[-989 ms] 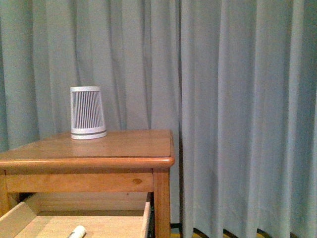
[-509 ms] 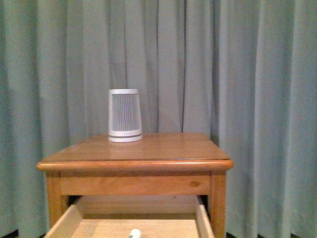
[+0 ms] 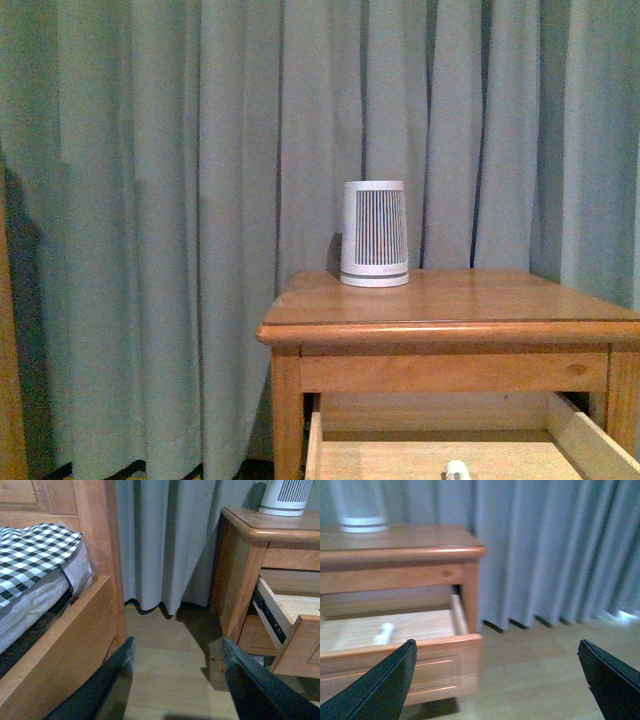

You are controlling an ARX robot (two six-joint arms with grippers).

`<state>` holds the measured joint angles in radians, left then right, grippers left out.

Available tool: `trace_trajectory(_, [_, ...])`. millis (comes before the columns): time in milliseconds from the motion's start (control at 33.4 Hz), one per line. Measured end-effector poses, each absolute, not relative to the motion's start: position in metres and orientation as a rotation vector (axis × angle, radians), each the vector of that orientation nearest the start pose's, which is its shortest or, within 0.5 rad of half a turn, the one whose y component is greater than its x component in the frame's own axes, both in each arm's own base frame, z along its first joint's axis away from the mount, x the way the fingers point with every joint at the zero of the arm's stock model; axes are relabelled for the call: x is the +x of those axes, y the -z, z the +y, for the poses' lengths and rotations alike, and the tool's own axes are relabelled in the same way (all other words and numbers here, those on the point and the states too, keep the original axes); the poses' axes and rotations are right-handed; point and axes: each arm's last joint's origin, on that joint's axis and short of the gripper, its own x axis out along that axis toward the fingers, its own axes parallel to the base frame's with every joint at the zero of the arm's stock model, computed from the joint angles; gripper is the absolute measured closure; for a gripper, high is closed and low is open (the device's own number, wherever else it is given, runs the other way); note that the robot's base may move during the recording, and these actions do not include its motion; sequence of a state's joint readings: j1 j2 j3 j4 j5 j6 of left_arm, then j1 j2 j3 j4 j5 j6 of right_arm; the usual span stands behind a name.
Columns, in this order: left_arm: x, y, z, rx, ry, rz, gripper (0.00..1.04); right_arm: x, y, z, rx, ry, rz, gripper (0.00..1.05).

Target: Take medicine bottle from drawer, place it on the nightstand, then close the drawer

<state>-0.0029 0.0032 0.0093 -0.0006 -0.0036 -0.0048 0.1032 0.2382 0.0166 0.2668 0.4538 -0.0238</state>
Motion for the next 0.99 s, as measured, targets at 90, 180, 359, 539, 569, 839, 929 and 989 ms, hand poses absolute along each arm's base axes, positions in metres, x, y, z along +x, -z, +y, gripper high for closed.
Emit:
trace_trajectory(90, [0.097,-0.166,0.0,-0.005,0.0,-0.006,0.35,0.125,-0.181,-0.004,-0.015,0.435,0.003,0.07])
trace_trajectory(180, [0.097,-0.166,0.0,-0.005,0.0,-0.006,0.21,0.152,-0.199,-0.003,-0.016,0.414,0.03,0.07])
trace_trajectory(359, [0.097,-0.166,0.0,-0.004,0.002,-0.006,0.07,0.222,-0.222,0.005,-0.033,0.368,0.157,0.07])
trace_trajectory(539, [0.097,-0.166,0.0,-0.004,0.002,-0.006,0.07,0.291,-0.223,0.02,-0.032,0.302,0.301,0.07])
trace_trajectory(569, [0.097,-0.166,0.0,-0.004,0.002,-0.006,0.07,0.3,-0.222,0.022,-0.028,0.299,0.313,0.07])
trace_trajectory(839, [0.097,-0.166,0.0,-0.004,0.002,-0.006,0.07,0.382,-0.196,0.043,-0.001,0.229,0.46,0.07])
trace_trajectory(929, [0.097,-0.166,0.0,-0.004,0.002,-0.006,0.07,0.405,-0.181,0.05,0.011,0.21,0.513,0.07])
trace_trajectory(989, [0.097,-0.166,0.0,-0.004,0.002,-0.006,0.07,0.423,-0.167,0.056,0.008,0.208,0.545,0.07])
